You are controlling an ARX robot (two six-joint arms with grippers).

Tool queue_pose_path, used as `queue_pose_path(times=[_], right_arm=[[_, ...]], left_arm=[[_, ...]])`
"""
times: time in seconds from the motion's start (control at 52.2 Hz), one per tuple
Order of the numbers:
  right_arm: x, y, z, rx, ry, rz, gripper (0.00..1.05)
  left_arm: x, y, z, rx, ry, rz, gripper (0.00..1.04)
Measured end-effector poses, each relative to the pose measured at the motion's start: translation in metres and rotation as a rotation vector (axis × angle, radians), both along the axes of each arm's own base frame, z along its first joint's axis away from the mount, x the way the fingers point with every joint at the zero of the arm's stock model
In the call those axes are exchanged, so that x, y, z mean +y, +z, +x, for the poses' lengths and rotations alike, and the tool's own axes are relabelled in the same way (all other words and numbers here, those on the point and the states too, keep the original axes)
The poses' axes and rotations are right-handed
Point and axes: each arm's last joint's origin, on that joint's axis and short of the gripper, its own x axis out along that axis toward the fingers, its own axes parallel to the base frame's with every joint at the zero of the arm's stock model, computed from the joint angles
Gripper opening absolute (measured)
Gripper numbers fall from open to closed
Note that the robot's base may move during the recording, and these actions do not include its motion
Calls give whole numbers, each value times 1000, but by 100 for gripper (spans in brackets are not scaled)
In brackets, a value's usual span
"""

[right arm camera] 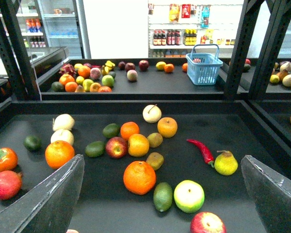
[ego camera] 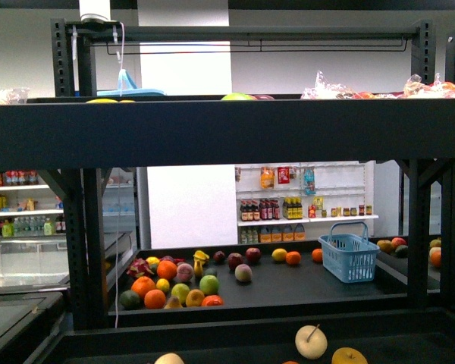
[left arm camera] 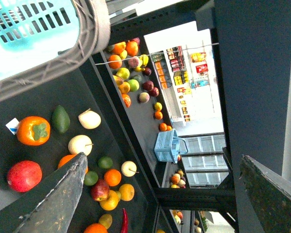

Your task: Pick lemon from shelf

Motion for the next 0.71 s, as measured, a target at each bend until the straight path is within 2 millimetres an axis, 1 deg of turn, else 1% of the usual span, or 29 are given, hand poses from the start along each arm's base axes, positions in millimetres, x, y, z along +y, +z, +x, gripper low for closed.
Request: queue_pose_path(times=[0.153, 0.23, 0.307, 0.345, 0.517, 0.709], right_arm=[[0, 0, 0, 0, 0, 0, 97], [0, 0, 0, 0, 0, 0, 97], [0, 0, 0, 0, 0, 0, 97], [0, 0, 0, 0, 0, 0, 97], [0, 0, 0, 0, 0, 0, 97], [0, 0, 0, 0, 0, 0, 97]], left_arm=[[29, -4, 20, 35, 27, -29, 97], [42, -4, 27, 38, 42, -34, 97], [61, -1, 35, 34, 70, -46, 97], [68, 0, 38, 33, 79, -51, 97], [85, 0, 48, 36, 92, -63, 97], [107, -4, 65, 29, 103, -98, 97]])
